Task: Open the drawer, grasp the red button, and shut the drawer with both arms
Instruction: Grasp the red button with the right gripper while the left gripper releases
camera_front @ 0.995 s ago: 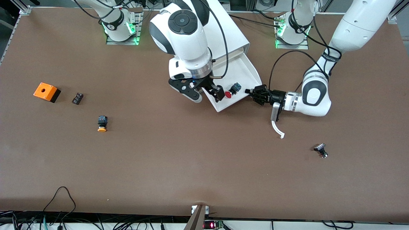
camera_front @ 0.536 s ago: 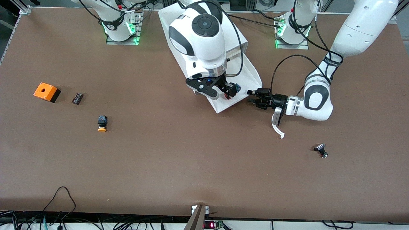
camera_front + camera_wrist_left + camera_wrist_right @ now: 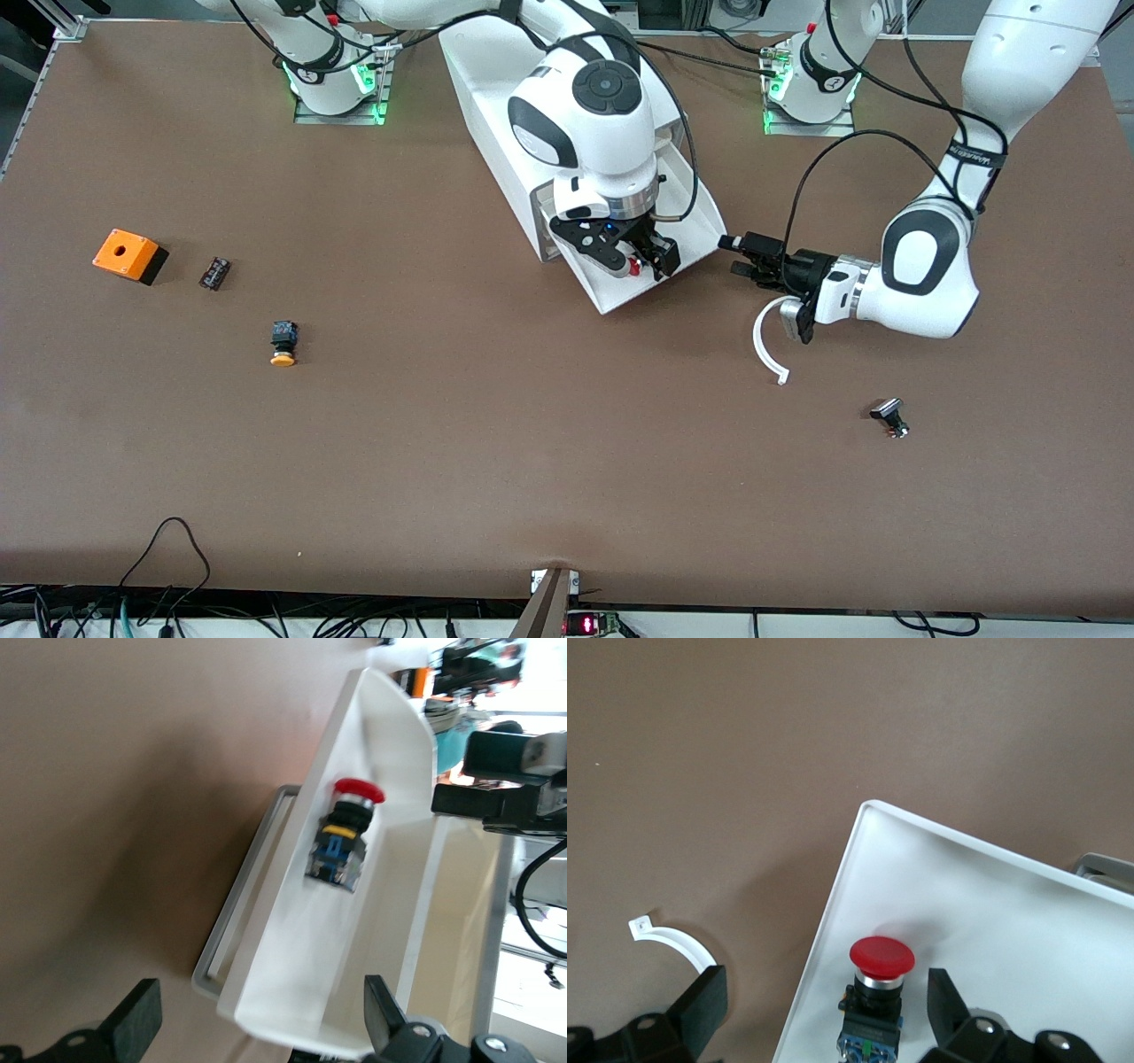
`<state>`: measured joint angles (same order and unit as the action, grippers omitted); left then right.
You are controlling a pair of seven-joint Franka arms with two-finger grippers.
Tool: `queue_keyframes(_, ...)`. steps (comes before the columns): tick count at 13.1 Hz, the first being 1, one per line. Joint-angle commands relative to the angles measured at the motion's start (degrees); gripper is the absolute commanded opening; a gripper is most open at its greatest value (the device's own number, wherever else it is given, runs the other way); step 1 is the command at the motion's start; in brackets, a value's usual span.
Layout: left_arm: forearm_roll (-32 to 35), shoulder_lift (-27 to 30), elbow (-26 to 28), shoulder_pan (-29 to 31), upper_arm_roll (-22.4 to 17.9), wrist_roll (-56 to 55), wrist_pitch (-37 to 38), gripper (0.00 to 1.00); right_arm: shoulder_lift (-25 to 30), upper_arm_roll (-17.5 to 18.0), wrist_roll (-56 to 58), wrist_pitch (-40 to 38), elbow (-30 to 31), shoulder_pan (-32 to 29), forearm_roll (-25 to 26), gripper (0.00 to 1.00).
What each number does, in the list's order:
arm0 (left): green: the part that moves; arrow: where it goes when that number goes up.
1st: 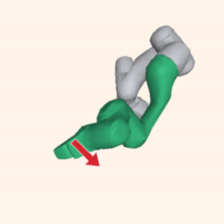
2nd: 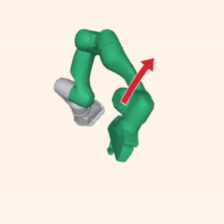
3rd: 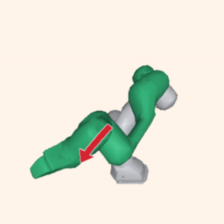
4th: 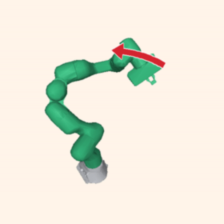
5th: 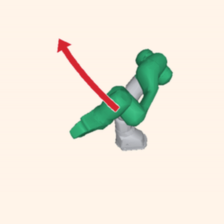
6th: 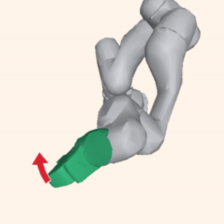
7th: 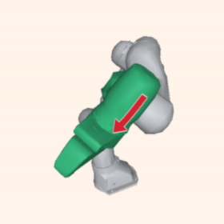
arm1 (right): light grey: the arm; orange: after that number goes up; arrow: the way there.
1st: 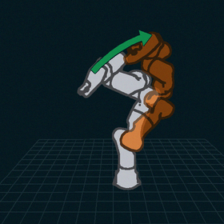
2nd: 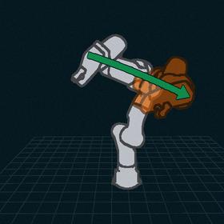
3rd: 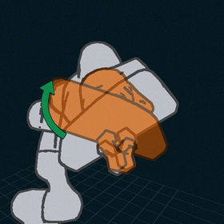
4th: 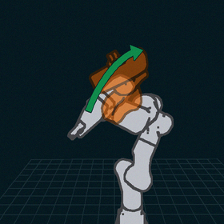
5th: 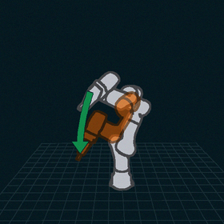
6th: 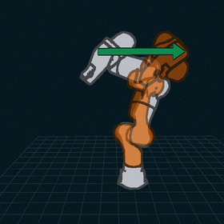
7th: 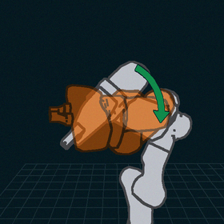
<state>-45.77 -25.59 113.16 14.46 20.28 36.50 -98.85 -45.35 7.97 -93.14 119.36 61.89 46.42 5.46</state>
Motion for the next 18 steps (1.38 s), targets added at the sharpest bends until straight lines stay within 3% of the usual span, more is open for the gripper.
queue_keyframes(1,6.29,3.6,-1.1,0.22,0.64,-11.58,1.47,1.0,-2.89,-0.06,-1.52,1.92,-2.13,1.04,-0.09,1.0)
queue_keyframes(5,17.62,5.81,-6.8,-0.22,0.99,-28.82,6.64,1.0,-4.31,0.03,0.06,3.25,-1.86,1.65,-5.1,0.99)
queue_keyframes(9,30.27,5.81,-18.22,-1.53,1.34,-45.61,12.54,1.0,-4.31,0.03,-0.03,3.25,0.07,2.88,-6.16,0.98)
queue_keyframes(10,32.56,5.73,-20.16,-1.88,1.34,-48.43,12.72,1.0,-4.31,0.03,0.23,3.25,0.33,2.79,-6.51,0.84)
queue_keyframes(12,38.09,5.03,-26.29,-5.38,1.17,-55.27,16.56,1.0,-4.22,0.29,2.77,2.46,0.42,2.71,-7.47,0.27)
queue_keyframes(13,41.26,4.5,-29.2,-7.23,0.91,-58.53,18.85,1.0,-4.05,0.46,4.61,2.11,0.25,2.27,-9.3,0.02)
queue_keyframes(16,45.93,2.13,-34.92,-11.55,0.64,-64.97,24.73,1.0,-3.61,0.38,6.47,0.61,-0.1,2.27,-9.59,0.0)
queue_keyframes(18,46.47,-0.5,-39.66,-11.21,0.2,-64.55,25.46,1.0,-3.26,0.29,6.65,-1.66,-1.33,2.09,-9.59,0.0)
